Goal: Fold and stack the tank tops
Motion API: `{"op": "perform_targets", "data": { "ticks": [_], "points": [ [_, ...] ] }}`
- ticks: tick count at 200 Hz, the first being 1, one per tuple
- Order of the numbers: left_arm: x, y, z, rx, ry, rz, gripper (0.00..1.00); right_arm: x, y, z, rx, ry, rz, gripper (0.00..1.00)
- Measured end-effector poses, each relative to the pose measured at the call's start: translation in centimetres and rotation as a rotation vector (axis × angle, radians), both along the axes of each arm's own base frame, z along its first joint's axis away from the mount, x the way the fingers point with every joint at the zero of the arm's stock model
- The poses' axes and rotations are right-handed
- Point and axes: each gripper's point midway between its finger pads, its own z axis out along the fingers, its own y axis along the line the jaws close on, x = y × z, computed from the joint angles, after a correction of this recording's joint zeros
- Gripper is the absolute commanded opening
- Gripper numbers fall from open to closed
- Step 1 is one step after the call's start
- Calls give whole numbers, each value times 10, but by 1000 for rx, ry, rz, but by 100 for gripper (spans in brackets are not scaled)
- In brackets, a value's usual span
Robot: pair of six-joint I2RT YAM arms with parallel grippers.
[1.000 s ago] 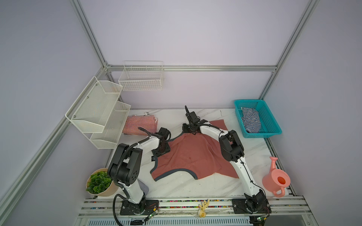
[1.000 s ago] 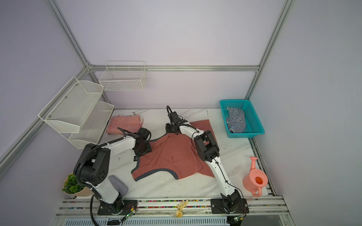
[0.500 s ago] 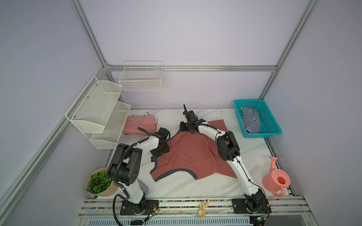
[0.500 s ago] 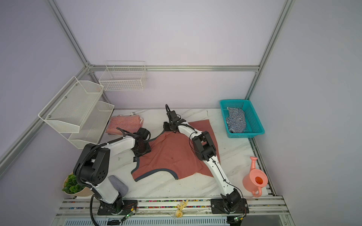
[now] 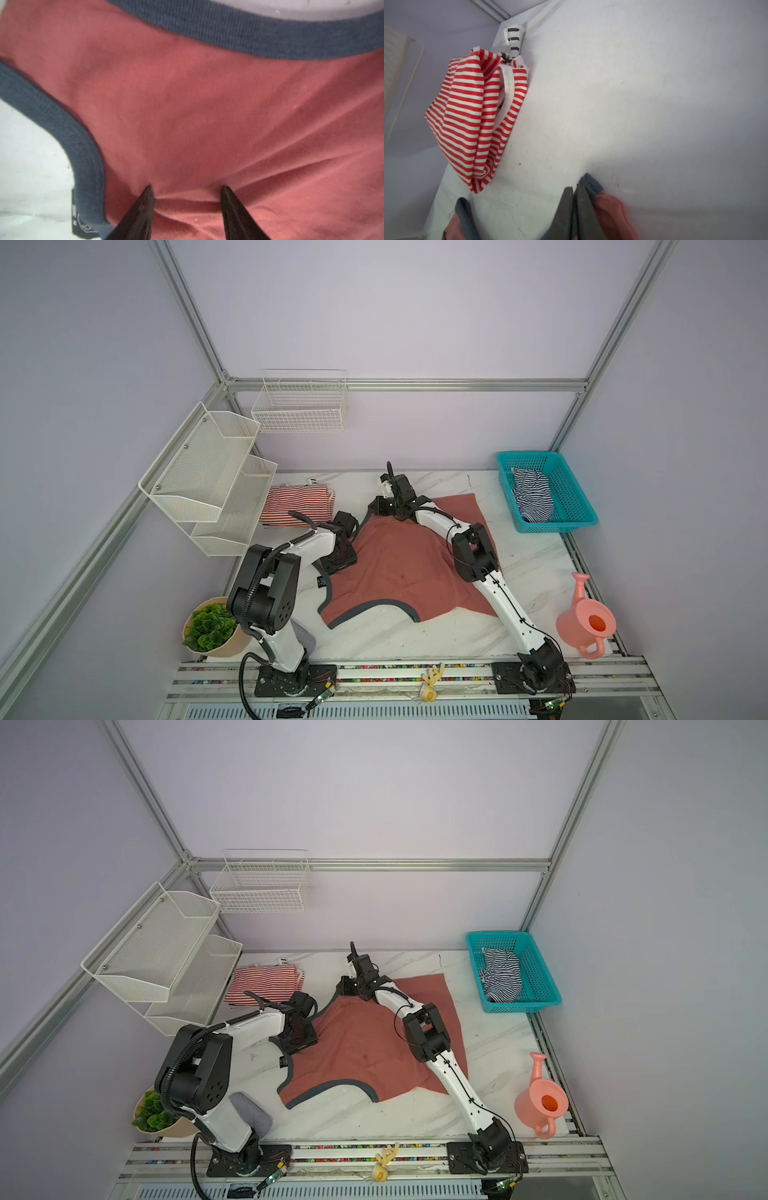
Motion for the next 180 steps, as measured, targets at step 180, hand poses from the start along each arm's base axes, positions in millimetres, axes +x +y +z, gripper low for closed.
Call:
{"op": "perform_targets", "data": {
  "ticks": [180],
  "points": [
    [14,36,1,95,14,15,53,-13,-163,191,95,-299,-206,43]
  ]
}}
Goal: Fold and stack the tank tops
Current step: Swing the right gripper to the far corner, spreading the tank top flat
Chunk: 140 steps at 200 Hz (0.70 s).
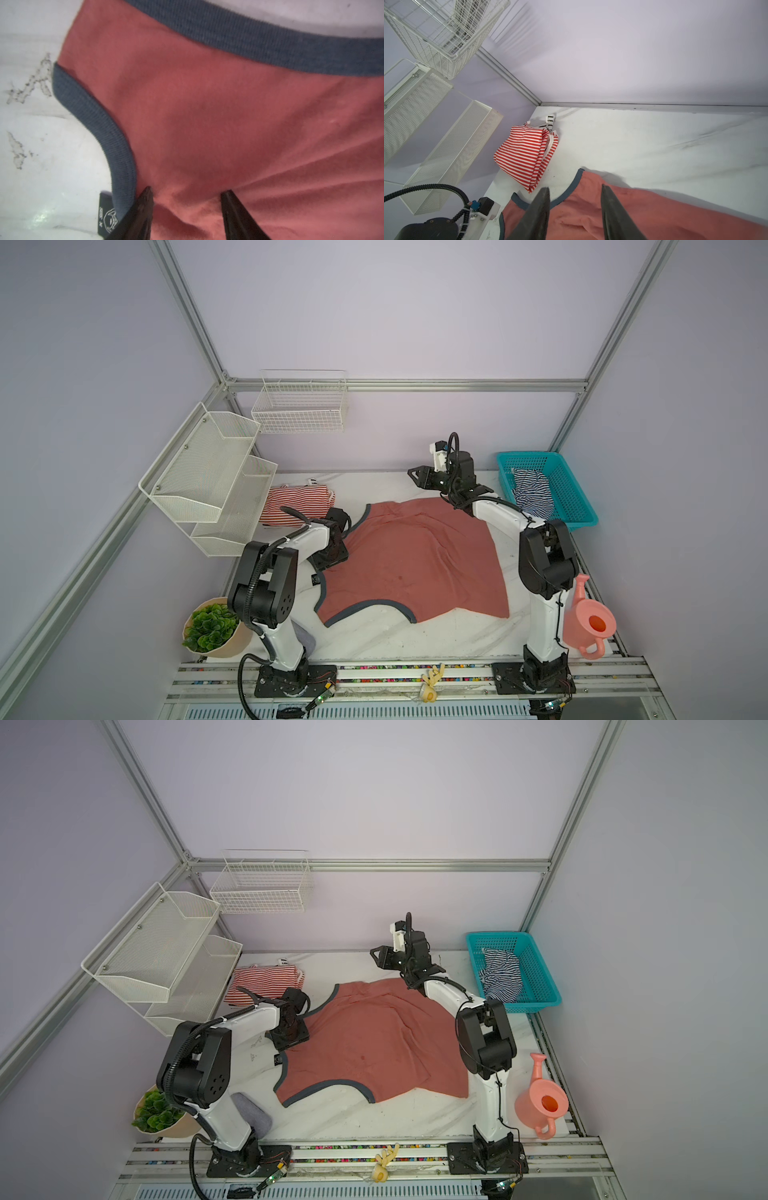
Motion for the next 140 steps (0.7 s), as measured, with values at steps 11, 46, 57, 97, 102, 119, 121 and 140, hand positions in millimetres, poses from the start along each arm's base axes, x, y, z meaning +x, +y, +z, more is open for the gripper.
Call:
{"op": "perform_targets", "data": {
  "ticks": [11,46,57,97,102,119,121,140],
  "points": [
    [3,3,0,6,-1,6,54,-1,-10,-10,-36,17,-30,43],
    [14,21,1,56,-2,25,54,-8,-49,-95,-183,214,-127,43],
    [17,27,2,75,-1,29,54,-10,-63,-115,-221,266,-157,43],
    [33,47,5,157,14,26,54,1,-104,-141,-300,334,-270,42],
    [35,49,6,166,16,27,54,3,-108,-143,-308,337,-284,42],
    [41,55,7,190,20,22,54,10,-119,-149,-327,348,-317,42],
    [42,56,7,193,21,21,54,11,-119,-149,-328,348,-318,42],
    [45,59,8,211,28,16,54,18,-128,-156,-346,357,-342,42]
  ]
}}
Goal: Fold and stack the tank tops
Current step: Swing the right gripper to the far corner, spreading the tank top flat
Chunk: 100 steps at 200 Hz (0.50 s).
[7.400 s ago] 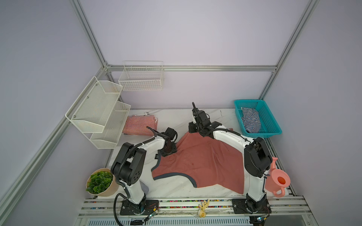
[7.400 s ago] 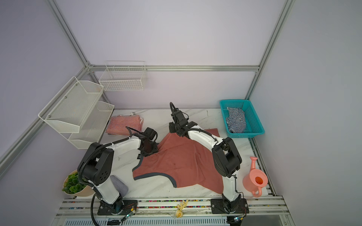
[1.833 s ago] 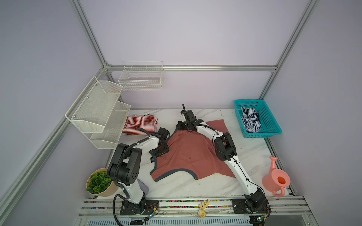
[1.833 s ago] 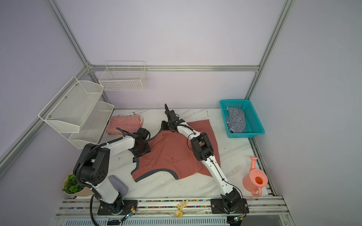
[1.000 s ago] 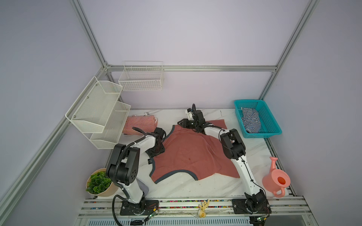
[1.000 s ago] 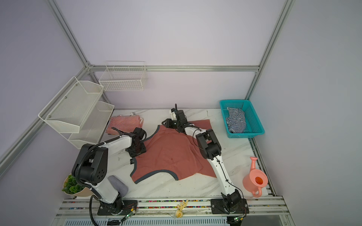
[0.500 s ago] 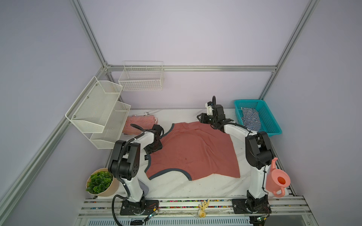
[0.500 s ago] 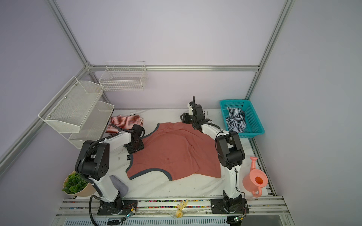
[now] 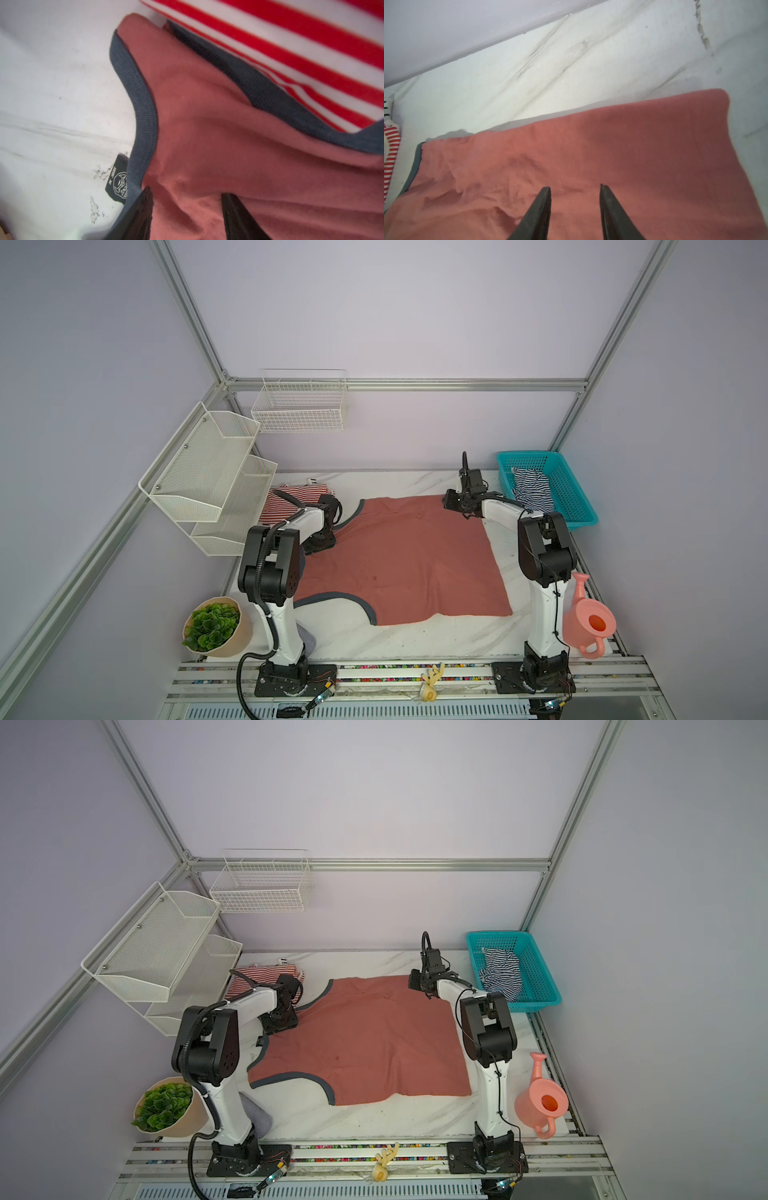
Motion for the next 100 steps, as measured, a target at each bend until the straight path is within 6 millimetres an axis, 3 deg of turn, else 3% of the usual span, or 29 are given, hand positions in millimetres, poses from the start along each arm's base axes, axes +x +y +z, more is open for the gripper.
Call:
{"op": "perform_targets", "data": {
  "ticks": [48,100],
  "points": [
    [11,3,3,30,12,-16,54,10,-19,-38,-47,61,-36,41],
    [17,5,8,47,7,-17,54,13,-36,-40,-77,57,-83,40]
  ]
}}
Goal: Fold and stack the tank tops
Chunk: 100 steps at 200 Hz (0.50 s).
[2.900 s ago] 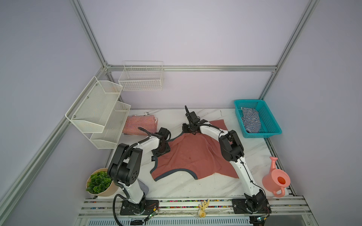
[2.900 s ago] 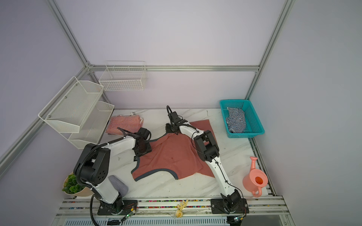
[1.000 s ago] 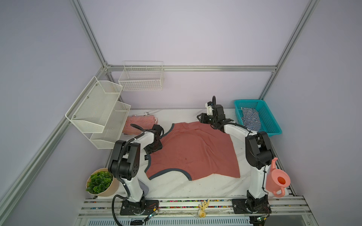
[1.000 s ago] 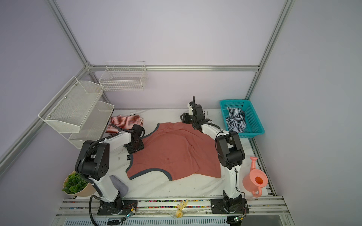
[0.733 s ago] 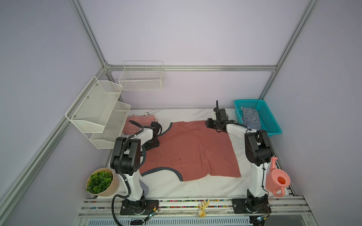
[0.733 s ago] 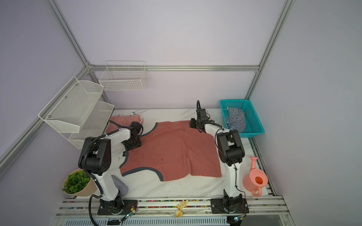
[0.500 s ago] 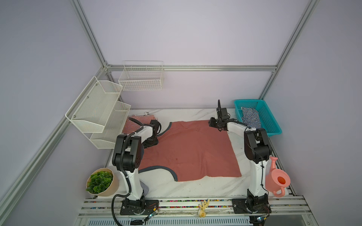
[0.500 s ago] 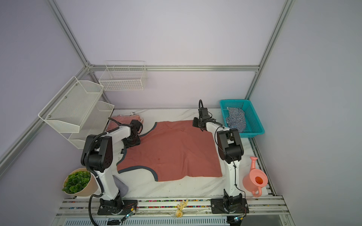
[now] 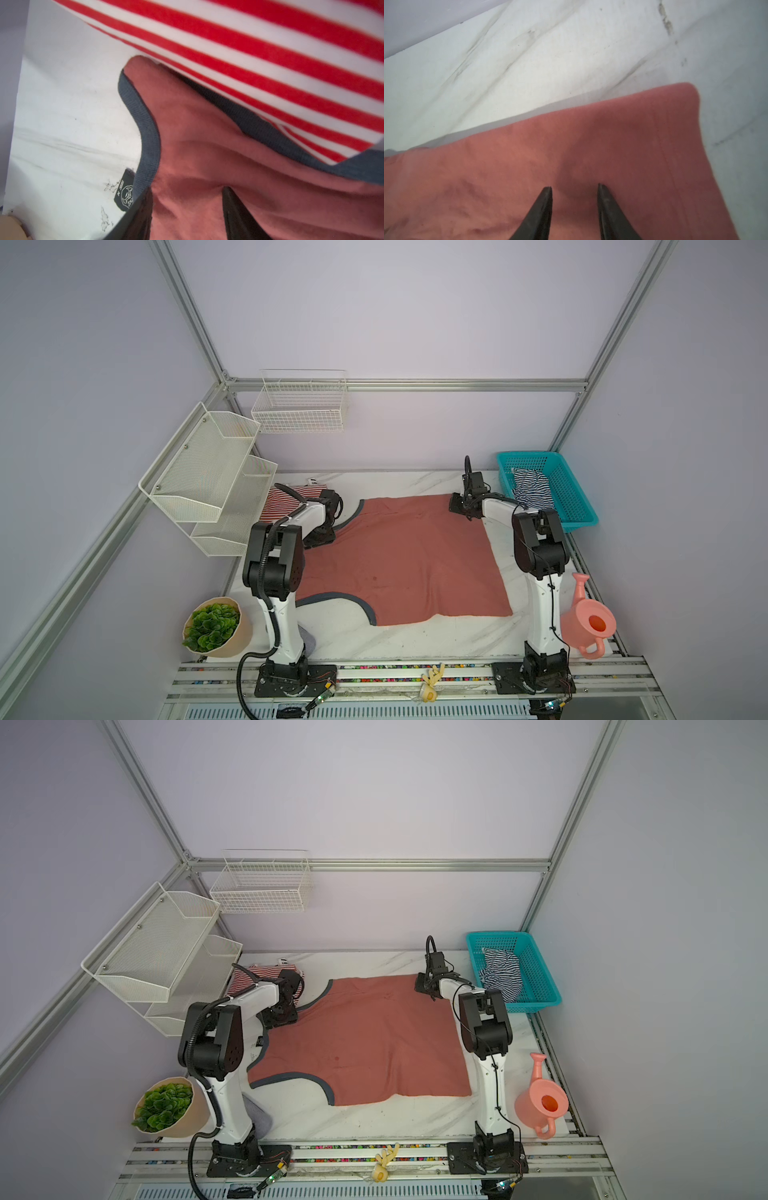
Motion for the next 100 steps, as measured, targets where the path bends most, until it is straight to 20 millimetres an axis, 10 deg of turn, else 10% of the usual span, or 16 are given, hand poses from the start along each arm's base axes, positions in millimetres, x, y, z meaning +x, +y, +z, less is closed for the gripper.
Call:
{"op": "perform_targets", "data": {
  "ticks": [71,100],
  "points": [
    [14,-11,44,-42,-117,-19,55,-15,-8,5,-13,2,-15,44],
    [17,-41,92,-90,-236,-95,56,-36,-13,47,4,-47,-19,46]
  ]
}}
